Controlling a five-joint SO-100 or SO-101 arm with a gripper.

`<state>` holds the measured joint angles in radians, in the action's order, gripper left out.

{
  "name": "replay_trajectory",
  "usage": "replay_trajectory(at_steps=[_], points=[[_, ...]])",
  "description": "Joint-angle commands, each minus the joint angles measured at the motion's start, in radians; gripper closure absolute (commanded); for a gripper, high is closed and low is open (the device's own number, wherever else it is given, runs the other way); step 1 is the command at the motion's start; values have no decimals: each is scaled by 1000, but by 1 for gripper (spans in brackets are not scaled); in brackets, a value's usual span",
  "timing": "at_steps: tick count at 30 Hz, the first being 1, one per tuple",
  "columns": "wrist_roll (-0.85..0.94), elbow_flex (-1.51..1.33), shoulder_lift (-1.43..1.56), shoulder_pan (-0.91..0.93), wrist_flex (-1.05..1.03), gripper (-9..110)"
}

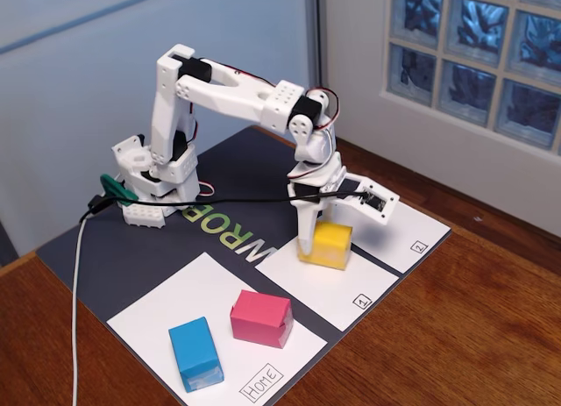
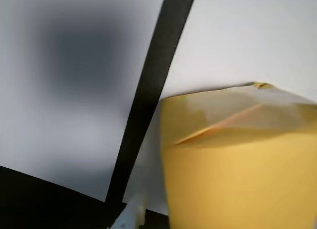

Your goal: Move box yellow to home

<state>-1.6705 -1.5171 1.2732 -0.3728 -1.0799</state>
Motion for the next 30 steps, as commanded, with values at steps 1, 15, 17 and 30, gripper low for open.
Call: replay_trajectory(at_steps=[1,15,17,30], points=[[-8,5,21,11,9,65],[0,5,-60,52,84,66],[-3,5,-74,54,94,67],[-32,5,-107,52,138,98]])
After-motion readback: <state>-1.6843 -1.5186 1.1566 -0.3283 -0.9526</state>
